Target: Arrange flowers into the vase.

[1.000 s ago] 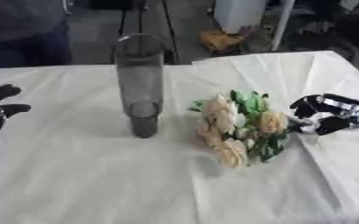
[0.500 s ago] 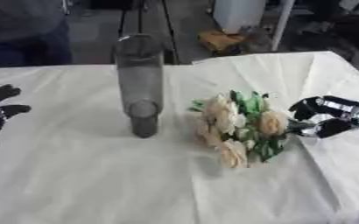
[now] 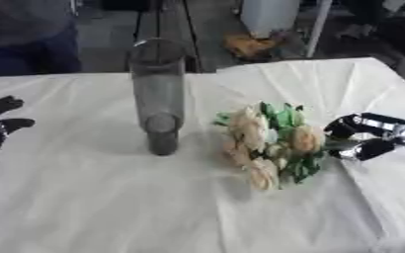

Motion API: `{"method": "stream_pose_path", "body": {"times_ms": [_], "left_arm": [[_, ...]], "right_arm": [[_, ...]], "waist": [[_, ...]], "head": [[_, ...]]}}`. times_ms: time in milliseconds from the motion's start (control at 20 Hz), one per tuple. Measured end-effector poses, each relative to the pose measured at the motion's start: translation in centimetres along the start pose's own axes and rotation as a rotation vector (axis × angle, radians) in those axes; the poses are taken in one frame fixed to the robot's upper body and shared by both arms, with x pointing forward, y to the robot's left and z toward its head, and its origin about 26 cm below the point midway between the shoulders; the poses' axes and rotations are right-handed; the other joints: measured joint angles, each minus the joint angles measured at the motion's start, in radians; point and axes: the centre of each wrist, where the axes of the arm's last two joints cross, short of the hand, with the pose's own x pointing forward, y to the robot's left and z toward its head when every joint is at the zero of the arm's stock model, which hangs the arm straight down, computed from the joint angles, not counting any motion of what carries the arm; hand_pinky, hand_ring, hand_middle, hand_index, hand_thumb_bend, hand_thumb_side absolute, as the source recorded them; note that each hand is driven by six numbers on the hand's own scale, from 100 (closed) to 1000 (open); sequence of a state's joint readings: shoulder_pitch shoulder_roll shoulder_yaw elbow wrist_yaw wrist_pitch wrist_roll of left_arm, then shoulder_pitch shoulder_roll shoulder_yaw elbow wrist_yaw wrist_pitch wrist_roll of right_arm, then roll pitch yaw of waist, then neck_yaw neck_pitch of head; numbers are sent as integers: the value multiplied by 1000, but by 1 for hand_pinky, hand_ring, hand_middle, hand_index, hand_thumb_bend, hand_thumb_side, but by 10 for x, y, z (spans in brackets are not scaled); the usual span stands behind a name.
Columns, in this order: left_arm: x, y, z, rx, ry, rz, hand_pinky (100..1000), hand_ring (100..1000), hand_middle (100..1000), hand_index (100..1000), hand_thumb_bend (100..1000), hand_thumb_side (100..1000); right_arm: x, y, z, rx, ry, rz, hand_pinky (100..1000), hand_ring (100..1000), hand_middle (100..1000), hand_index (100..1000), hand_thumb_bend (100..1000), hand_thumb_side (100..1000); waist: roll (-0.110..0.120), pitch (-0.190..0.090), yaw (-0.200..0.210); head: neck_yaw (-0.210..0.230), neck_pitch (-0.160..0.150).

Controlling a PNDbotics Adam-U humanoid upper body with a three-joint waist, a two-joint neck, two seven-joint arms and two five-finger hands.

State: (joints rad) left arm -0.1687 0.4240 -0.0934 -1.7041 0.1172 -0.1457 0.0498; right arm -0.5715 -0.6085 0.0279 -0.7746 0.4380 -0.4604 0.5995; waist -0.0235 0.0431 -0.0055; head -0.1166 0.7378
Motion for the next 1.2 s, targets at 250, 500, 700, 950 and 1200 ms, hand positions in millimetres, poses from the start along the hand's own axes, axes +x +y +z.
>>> {"method": "stream_pose_path", "body": {"times_ms": [250, 500, 700, 950, 1200], "left_arm": [[0, 0, 0, 0, 0, 0, 880, 697, 802, 875, 1000, 940], [0, 0, 0, 0, 0, 0, 880, 696, 802, 876, 1000, 940], [0, 0, 0, 0, 0, 0, 880, 696, 802, 876, 1000, 940], [0, 0, 0, 0, 0, 0, 881, 696, 802, 876, 1000, 940], [0, 0, 0, 0, 1, 0, 881, 696, 802, 876, 1000, 940]], "right_arm": [[0, 1, -3, 4, 3, 20, 772, 723, 661, 829, 386, 236], [2, 2, -5, 12, 16, 70, 758, 641, 572, 772, 351, 257], [4, 4, -8, -2, 30, 129, 731, 547, 477, 685, 341, 272], [5, 6, -11, -28, 45, 190, 722, 518, 442, 625, 342, 277], [5, 9, -13, -40, 48, 220, 714, 495, 415, 605, 333, 282]], "waist": [[-1, -1, 0], [-1, -1, 4], [-2, -1, 4], [-2, -1, 4], [-2, -1, 4]], "head": [[0, 0], [-1, 0], [-1, 0], [-1, 0], [-1, 0]]}}
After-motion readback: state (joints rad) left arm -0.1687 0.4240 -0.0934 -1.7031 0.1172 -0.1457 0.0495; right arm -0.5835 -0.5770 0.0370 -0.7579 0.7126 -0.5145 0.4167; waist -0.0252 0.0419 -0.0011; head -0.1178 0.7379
